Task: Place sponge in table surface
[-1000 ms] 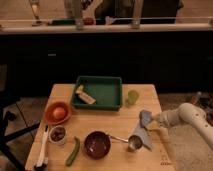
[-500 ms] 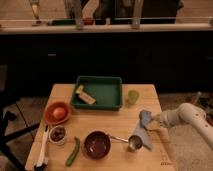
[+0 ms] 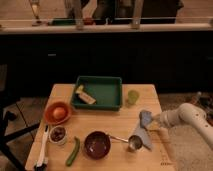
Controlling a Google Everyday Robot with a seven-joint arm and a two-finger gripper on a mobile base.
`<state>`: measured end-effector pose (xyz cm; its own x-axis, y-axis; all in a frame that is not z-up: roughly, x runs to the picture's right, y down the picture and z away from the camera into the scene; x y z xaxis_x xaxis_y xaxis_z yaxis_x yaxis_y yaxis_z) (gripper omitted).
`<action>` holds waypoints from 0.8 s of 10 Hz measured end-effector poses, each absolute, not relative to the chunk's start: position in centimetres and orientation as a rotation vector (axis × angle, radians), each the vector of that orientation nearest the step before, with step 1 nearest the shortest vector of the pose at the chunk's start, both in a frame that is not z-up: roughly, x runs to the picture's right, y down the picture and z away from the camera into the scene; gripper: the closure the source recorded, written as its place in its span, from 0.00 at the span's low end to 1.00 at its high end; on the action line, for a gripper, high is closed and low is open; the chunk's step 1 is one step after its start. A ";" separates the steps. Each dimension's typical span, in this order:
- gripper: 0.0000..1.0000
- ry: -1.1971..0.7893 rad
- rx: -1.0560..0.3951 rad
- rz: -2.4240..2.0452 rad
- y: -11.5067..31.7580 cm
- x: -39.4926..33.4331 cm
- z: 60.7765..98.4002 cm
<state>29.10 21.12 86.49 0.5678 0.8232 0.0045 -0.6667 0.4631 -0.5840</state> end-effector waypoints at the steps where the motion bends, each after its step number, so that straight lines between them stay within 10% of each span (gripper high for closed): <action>1: 0.20 -0.306 -0.572 0.933 21.1 29.1 86.5; 8: 0.20 -0.304 -0.570 0.935 21.2 29.3 86.4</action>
